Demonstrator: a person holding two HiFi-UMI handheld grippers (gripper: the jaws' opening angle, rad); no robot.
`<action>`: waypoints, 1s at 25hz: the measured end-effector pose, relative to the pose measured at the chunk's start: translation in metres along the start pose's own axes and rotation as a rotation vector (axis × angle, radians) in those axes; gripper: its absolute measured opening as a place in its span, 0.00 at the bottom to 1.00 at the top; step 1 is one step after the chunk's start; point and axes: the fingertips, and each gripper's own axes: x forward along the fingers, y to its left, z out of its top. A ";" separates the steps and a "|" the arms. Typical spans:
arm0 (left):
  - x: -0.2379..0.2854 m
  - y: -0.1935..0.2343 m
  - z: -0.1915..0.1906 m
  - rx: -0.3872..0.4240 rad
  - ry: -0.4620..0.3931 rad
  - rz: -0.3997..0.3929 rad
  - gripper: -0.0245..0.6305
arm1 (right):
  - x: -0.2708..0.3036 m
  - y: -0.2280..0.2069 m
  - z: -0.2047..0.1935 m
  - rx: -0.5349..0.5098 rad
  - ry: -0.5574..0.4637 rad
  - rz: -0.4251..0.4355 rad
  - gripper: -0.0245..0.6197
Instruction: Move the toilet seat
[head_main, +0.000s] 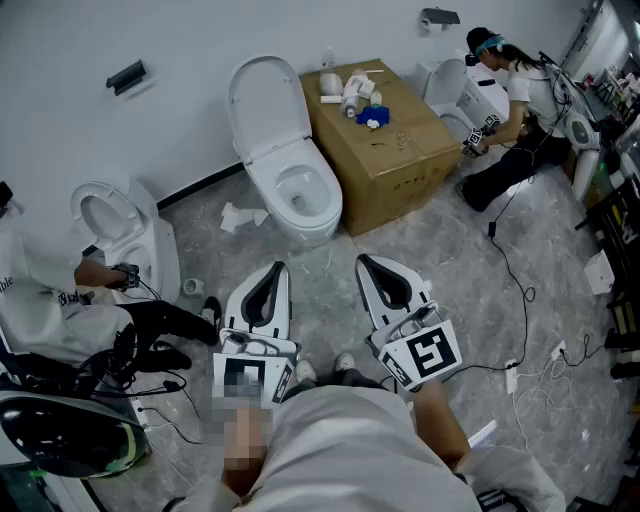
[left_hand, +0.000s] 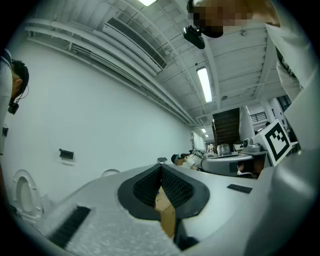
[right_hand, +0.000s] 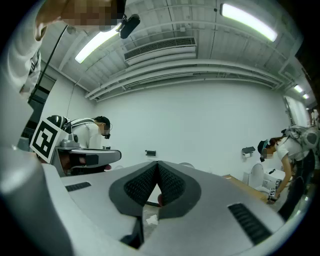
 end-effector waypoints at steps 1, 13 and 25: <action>0.004 -0.002 -0.001 0.002 0.001 -0.002 0.05 | 0.001 -0.004 -0.001 0.004 -0.001 0.000 0.05; 0.029 -0.034 -0.004 0.029 0.016 0.035 0.05 | -0.011 -0.035 -0.003 0.014 -0.029 0.057 0.05; 0.062 -0.027 -0.009 0.015 0.014 0.050 0.05 | 0.017 -0.057 -0.003 0.014 -0.026 0.100 0.05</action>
